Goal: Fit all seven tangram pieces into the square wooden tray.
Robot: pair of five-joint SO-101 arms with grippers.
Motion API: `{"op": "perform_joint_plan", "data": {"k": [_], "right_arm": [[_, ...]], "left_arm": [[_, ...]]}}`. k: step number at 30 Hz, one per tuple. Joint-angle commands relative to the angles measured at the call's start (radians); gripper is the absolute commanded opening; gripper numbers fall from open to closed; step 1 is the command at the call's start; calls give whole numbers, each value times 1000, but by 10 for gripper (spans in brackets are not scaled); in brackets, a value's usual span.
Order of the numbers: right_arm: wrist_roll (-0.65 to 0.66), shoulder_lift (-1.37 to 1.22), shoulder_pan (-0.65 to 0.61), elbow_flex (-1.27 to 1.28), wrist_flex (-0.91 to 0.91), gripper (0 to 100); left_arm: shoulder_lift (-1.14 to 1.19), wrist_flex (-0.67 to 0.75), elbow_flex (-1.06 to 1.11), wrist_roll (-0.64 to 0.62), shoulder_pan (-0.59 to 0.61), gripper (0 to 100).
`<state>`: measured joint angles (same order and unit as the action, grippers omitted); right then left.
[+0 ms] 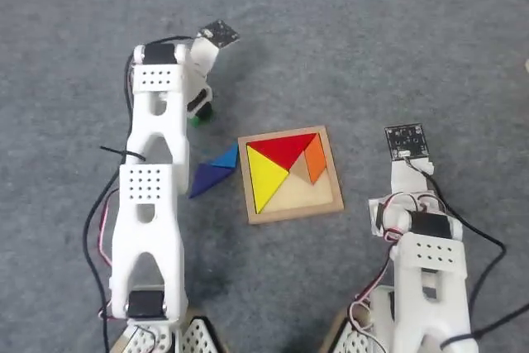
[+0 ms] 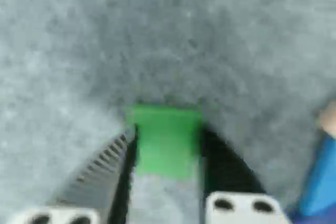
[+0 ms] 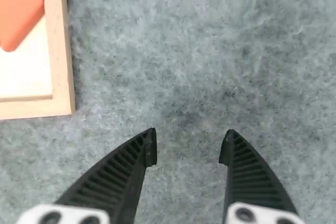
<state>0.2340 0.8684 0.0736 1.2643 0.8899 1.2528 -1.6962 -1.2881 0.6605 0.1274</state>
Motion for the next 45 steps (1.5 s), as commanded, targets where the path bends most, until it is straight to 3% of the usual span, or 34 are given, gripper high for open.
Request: {"op": "perform_joint_plan", "data": {"k": [1, 9, 12, 16, 18, 22, 25, 30, 37, 41, 45], "right_arm": [[11, 4, 12, -9, -16, 212], [11, 4, 12, -9, -16, 212], [12, 4, 12, -9, -16, 212], [12, 4, 12, -9, -15, 212], [12, 4, 12, -9, -15, 212], [12, 4, 12, -9, -15, 212], [12, 4, 12, -9, -15, 212], [12, 4, 12, -9, -16, 212], [12, 5, 10, -9, -16, 212], [12, 5, 13, -9, -15, 212], [12, 5, 13, -9, -16, 212]], "left_arm": [[-2, -64, 7, 12, 11, 60], [-255, -63, 377, 12, 3, 60], [-376, -15, 423, 11, 26, 80], [-425, 196, 414, -161, 91, 180], [-396, 330, 417, -230, 106, 184], [-265, 592, 410, -275, 104, 184], [-173, 677, 407, -272, 92, 184], [-123, 482, 329, -186, 86, 184], [-143, -71, 19, -110, 112, 183], [-163, -64, 31, -100, 126, 133], [-232, -64, 186, -95, 127, 135]]}}
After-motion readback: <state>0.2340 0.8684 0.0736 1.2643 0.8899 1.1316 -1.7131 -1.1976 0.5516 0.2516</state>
